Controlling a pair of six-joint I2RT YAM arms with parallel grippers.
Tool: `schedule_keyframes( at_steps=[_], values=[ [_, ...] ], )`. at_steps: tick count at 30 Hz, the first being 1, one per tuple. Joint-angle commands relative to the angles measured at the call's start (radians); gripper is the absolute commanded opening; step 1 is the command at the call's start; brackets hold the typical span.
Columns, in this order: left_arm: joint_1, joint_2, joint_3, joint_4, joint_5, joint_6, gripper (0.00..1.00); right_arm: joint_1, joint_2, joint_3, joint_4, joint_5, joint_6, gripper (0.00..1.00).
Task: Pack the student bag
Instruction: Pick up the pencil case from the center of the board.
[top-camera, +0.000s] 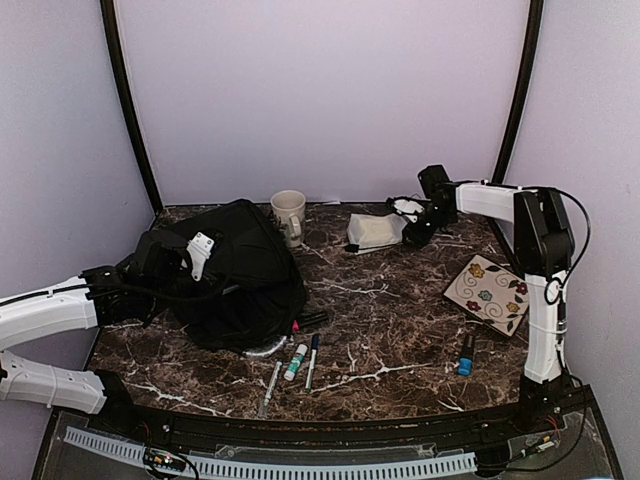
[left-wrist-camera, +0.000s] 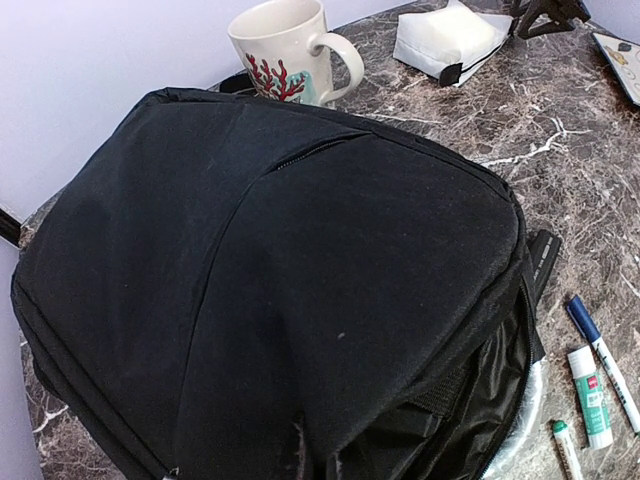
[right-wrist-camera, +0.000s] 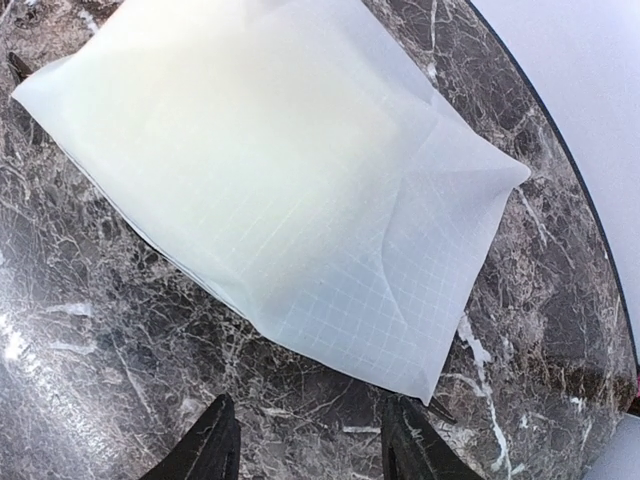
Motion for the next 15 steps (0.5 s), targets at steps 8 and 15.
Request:
schedule_keyframes(
  at_steps=[8,15],
  values=[
    [0.009,0.013,-0.009,0.013,-0.043,-0.006,0.0,0.007,0.076,0.05,0.038,0.038,-0.055,0.51],
    [0.009,0.004,-0.014,0.013,-0.044,-0.016,0.0,0.01,0.13,0.108,0.038,0.042,-0.068,0.45]
  ],
)
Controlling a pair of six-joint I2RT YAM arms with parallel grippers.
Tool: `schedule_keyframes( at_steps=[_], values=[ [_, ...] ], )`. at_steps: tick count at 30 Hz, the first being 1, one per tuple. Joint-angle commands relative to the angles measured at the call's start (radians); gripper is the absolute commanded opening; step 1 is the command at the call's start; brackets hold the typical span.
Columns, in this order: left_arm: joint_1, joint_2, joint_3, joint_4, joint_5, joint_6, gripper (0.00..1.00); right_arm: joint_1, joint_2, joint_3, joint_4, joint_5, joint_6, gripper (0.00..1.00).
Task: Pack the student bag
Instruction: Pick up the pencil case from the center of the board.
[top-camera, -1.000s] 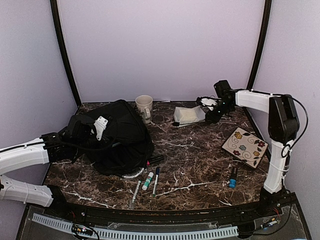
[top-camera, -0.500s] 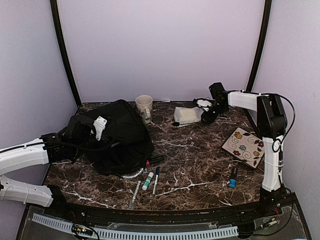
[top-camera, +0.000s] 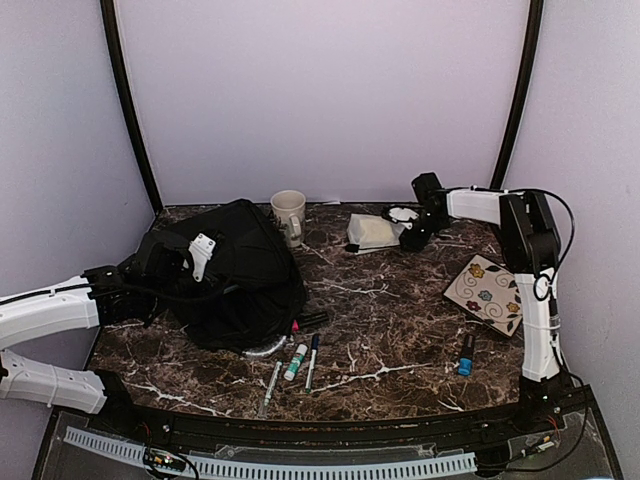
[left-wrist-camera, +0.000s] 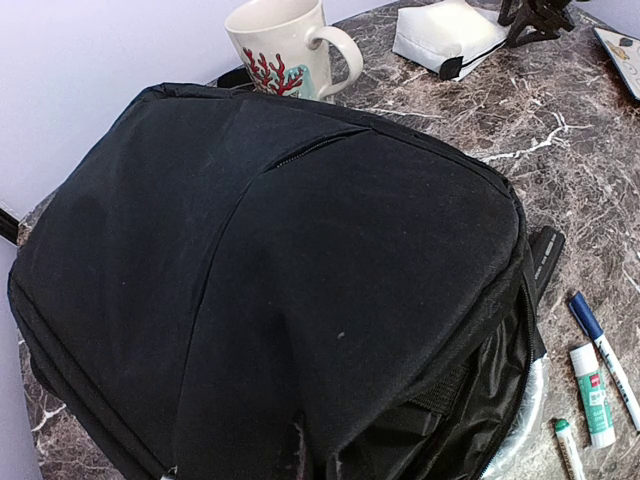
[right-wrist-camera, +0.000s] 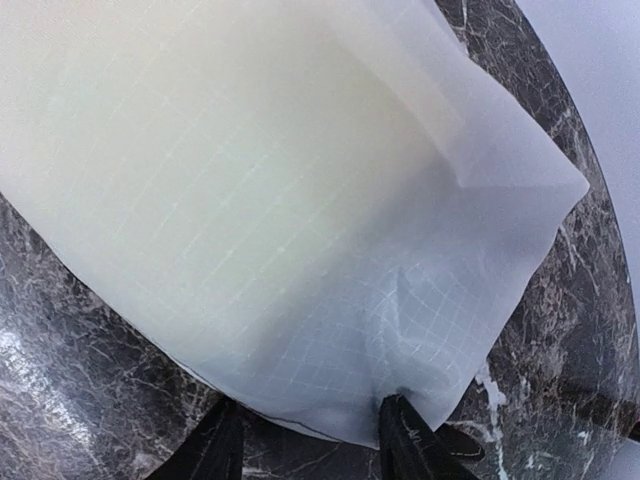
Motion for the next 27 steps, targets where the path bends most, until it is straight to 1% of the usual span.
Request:
schedule_keyframes(
  at_steps=[1,4,10,12,20,27],
  values=[
    [0.009,-0.01,-0.014,0.011,-0.046,-0.015,0.0,0.006,0.024,0.049,0.014,0.003,-0.018,0.43],
    [0.009,-0.011,-0.013,0.016,-0.046,-0.012,0.0,0.01,0.033,0.058,0.004,-0.011,-0.031,0.32],
    [0.01,-0.005,-0.015,0.032,-0.045,-0.009,0.0,0.036,0.023,0.059,-0.038,-0.03,-0.044,0.05],
    [0.01,0.001,-0.017,0.04,-0.044,-0.001,0.0,0.048,0.011,0.049,-0.061,-0.035,-0.046,0.0],
    [0.009,-0.017,-0.017,0.043,-0.034,0.008,0.0,0.117,-0.114,-0.095,-0.077,-0.028,-0.052,0.0],
    [0.009,-0.05,-0.024,0.044,-0.037,0.006,0.0,0.133,-0.259,-0.243,-0.123,-0.062,-0.026,0.0]
  ],
)
